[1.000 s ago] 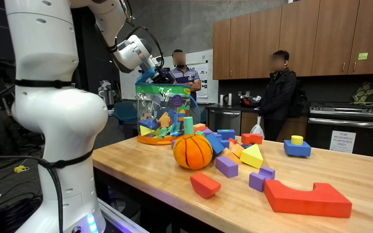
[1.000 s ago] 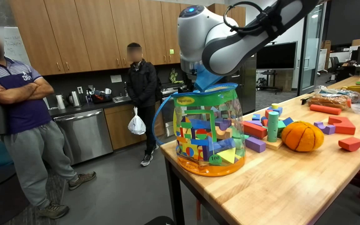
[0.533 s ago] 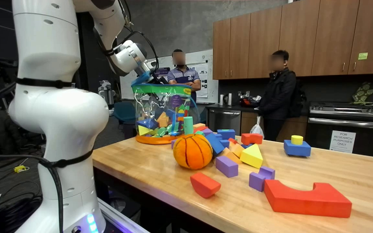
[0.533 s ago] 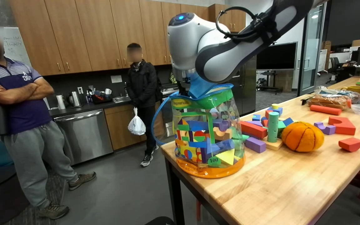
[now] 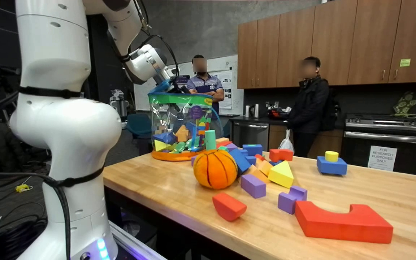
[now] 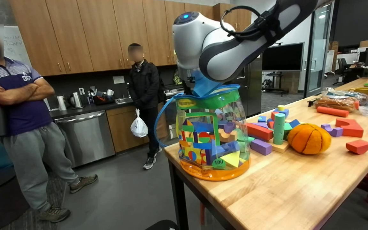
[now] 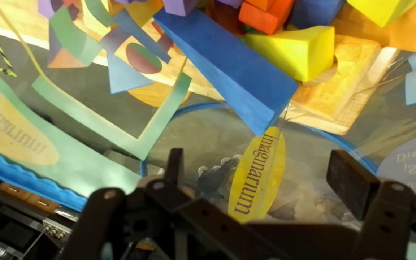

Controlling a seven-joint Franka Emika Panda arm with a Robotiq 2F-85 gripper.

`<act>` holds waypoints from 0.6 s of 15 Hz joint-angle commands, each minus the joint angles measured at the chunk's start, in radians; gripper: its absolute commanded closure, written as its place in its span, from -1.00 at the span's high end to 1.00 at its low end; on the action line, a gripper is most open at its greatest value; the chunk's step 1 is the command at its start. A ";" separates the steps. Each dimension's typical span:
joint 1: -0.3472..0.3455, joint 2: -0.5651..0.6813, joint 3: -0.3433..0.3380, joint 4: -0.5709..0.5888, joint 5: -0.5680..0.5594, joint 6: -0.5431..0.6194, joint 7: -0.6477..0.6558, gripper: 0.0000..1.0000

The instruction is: Remove one blue block from the clear bag.

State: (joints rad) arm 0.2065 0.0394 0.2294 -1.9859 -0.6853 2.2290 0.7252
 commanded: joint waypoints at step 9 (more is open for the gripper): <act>-0.001 0.115 -0.062 0.113 0.098 -0.061 -0.129 1.00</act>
State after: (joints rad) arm 0.2030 0.1172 0.1789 -1.9192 -0.6384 2.2027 0.6666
